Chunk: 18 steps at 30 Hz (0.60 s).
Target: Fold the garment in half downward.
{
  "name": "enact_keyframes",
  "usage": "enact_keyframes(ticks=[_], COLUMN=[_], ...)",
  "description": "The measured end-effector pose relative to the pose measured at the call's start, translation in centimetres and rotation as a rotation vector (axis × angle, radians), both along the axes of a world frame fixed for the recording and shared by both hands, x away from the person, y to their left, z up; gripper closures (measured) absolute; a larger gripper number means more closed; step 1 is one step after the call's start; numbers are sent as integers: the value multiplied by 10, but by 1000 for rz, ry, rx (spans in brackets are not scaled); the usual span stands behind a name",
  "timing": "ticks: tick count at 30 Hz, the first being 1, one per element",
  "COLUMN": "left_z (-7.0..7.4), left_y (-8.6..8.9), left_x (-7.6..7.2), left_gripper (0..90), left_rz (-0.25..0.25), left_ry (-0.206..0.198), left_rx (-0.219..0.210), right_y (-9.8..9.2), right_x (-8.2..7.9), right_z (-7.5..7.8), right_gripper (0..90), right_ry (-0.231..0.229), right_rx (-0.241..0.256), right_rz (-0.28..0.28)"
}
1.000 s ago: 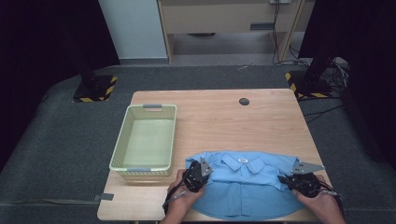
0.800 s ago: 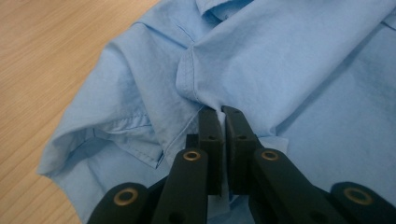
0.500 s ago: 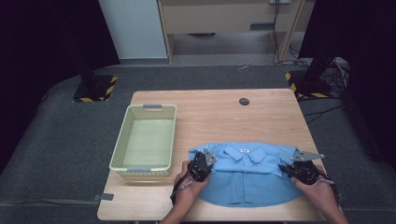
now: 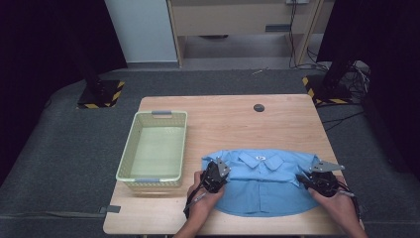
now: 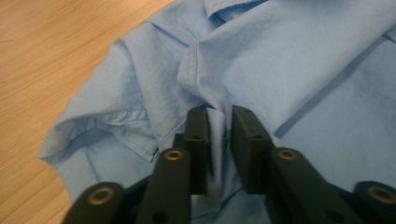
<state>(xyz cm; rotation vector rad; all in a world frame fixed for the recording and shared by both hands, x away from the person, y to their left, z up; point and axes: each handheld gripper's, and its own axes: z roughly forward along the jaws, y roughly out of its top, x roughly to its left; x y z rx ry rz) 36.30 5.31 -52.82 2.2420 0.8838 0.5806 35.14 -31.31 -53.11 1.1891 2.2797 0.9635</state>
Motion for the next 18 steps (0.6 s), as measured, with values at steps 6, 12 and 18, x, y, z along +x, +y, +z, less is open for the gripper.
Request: enact_keyframes(ticks=[6,12,18], left_z=[8,33,52], left_y=[-1,-1,-3], left_x=[-6,-16,-9], left_gripper=[502,423,429], left_rz=[1,-36,-77], left_ry=[-2,-38,-31], left_rx=[-22,-72,-81], right_y=[-2,-8,-7], right_x=[-8,-16,-4], right_z=[11,36,48], right_gripper=[462,367,536], right_ry=[-23,-68,-50], right_rx=[26,54,71], right_rz=[4,-1,42])
